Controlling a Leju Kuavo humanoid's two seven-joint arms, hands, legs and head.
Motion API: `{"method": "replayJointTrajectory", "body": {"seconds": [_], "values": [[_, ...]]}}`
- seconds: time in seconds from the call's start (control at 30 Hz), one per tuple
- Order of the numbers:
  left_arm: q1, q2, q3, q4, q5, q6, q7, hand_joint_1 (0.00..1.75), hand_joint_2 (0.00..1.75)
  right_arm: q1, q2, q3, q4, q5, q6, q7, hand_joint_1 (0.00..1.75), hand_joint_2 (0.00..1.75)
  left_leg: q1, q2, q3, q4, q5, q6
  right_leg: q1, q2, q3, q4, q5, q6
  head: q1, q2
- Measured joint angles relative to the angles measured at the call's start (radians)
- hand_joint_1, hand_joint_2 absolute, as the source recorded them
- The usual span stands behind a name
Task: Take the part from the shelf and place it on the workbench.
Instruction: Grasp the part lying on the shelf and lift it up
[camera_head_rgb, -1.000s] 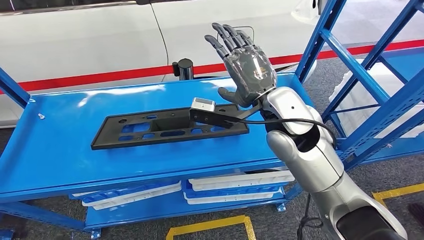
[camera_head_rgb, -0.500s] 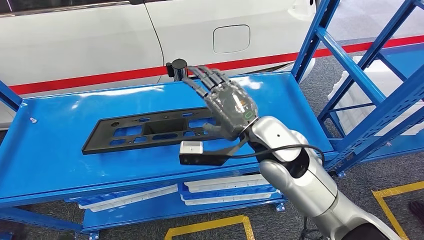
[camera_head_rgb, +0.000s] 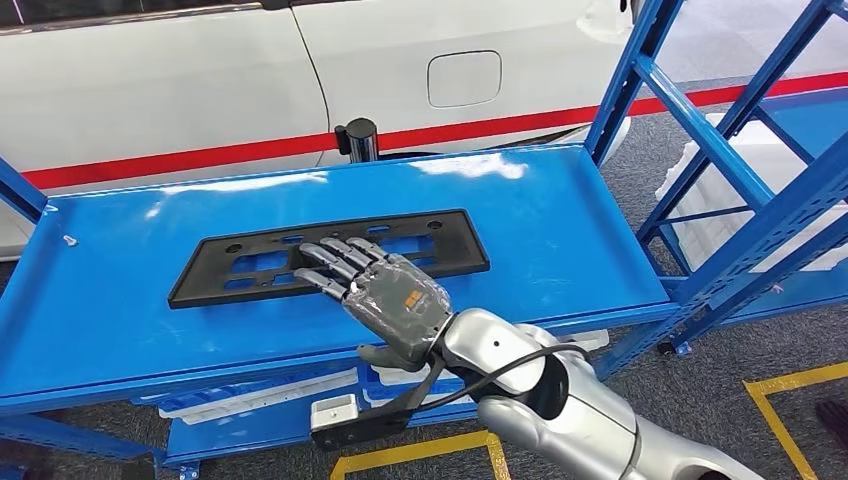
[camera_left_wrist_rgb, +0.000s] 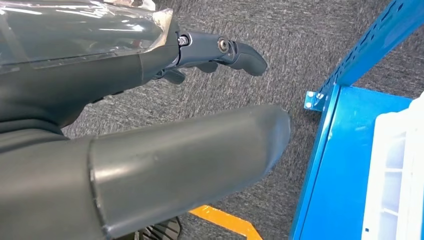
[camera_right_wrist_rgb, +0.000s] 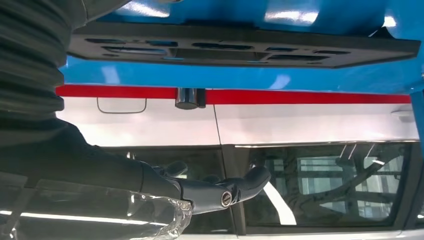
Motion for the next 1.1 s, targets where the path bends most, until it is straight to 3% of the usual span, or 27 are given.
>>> {"method": "replayJointTrajectory", "body": {"seconds": [0.43, 0.63, 0.83, 1.1], "values": [[0.005, -0.029, 0.001, 0.004, 0.04, 0.001, -0.028, 0.0, 0.0, -0.077, 0.079, 0.036, 0.196, 0.099, -0.16, 0.026, 0.0, 1.75, 0.0, 0.0, 0.001, 0.0, 0.0, 0.0, 0.0, 0.0, 0.0, 0.0, 0.0, 0.0, 0.0, 0.0], [0.006, -0.038, 0.001, 0.004, 0.059, 0.001, -0.038, 0.0, 0.0, -0.096, 0.162, -0.015, 0.378, 0.185, -0.278, 0.083, 0.0, 1.75, 0.0, 0.0, 0.001, 0.0, 0.0, 0.0, 0.0, 0.0, 0.001, 0.0, 0.0, 0.0, 0.0, 0.0], [0.009, -0.037, 0.0, 0.005, 0.069, 0.001, -0.035, 0.0, 0.0, -0.088, 0.229, -0.072, 0.55, 0.215, -0.296, 0.087, 0.0, 1.75, 0.0, 0.0, 0.001, 0.0, 0.0, 0.0, 0.0, 0.0, 0.0, 0.0, 0.0, 0.0, 0.0, 0.0], [0.012, -0.034, 0.0, 0.014, 0.076, 0.001, -0.035, 0.0, 0.0, -0.083, 0.261, -0.092, 0.632, 0.223, -0.297, 0.086, 0.0, 1.75, 0.0, 0.0, 0.001, 0.0, 0.0, 0.0, 0.0, 0.0, 0.0, 0.0, 0.0, 0.0, 0.0, 0.0]]}}
